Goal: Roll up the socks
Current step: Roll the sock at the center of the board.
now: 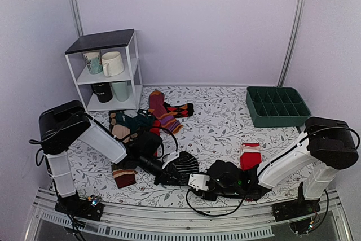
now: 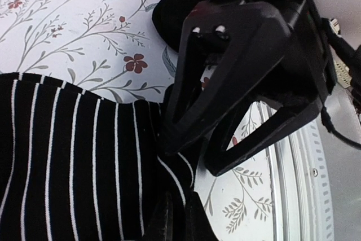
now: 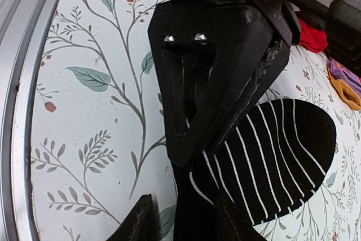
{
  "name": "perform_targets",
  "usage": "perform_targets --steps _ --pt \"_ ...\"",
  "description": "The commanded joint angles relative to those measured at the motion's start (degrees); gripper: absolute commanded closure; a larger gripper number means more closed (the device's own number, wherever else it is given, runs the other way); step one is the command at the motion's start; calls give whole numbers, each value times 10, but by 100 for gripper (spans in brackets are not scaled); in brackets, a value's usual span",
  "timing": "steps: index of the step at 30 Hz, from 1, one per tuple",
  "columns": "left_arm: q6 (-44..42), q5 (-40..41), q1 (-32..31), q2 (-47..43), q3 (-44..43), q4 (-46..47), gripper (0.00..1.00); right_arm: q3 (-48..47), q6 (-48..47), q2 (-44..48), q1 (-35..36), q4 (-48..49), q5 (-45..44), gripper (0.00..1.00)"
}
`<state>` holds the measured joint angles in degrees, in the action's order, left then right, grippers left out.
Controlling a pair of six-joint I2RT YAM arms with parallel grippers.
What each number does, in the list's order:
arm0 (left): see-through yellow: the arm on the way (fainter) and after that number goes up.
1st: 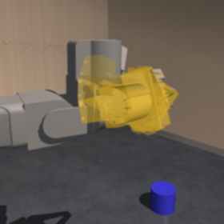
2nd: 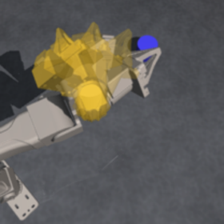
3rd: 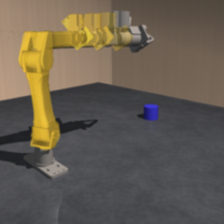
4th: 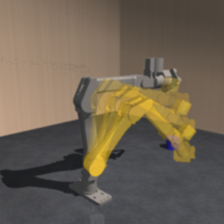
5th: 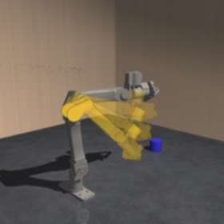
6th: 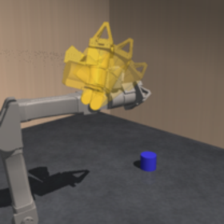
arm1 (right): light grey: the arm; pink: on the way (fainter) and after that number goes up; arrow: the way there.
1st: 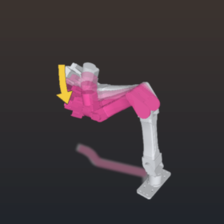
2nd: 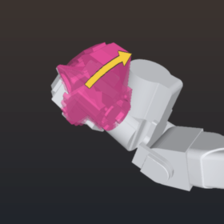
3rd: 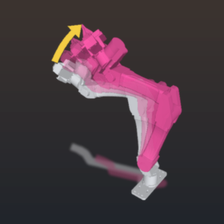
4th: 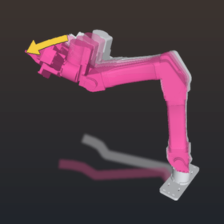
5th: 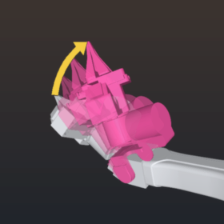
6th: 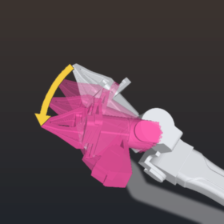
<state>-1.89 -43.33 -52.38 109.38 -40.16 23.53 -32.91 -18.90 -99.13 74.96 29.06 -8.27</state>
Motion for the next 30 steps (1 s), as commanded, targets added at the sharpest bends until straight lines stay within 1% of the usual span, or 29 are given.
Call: perform_targets --steps 1,3,4,8,13,15,17,18,19,20,21,24,27,29,30 --pt "-2 15 6 26 17 -67 100 -18 24 -36 4 -29 -4 63" --pt "-2 15 7 27 17 -65 100 -21 29 -44 4 -31 -12 64" --pt "-2 14 8 27 18 -65 100 -22 30 -46 4 -33 -12 66" --pt "-2 13 8 27 18 -63 100 -30 43 -48 3 -57 -10 80" --pt "4 23 10 22 24 -52 100 -25 96 -50 3 -90 13 98" --pt "8 49 10 8 33 -39 88 -19 119 -47 3 -93 27 99" --pt "12 87 9 -18 48 -16 84 -13 148 -45 -5 -95 48 99" --pt "11 106 9 -33 54 -5 77 -11 158 -46 -12 -96 63 99" --pt "10 127 10 -49 61 12 63 -9 175 -48 -19 -96 78 99" --pt "8 145 9 -66 69 26 57 -10 182 -52 -26 -98 95 99" --pt "3 162 8 -84 78 41 56 -10 196 -56 -32 -98 110 99" --pt "-14 217 -2 -146 119 105 55 -8 231 -63 -56 -99 160 99" --pt "-46 246 -19 -198 158 159 56 -7 253 -69 -89 -101 234 99" --pt "-75 249 -31 -216 171 164 60 -13 268 -77 -114 -107 277 99" --pt "-95 244 -37 -220 173 159 65 -18 278 -80 -122 -113 290 99"
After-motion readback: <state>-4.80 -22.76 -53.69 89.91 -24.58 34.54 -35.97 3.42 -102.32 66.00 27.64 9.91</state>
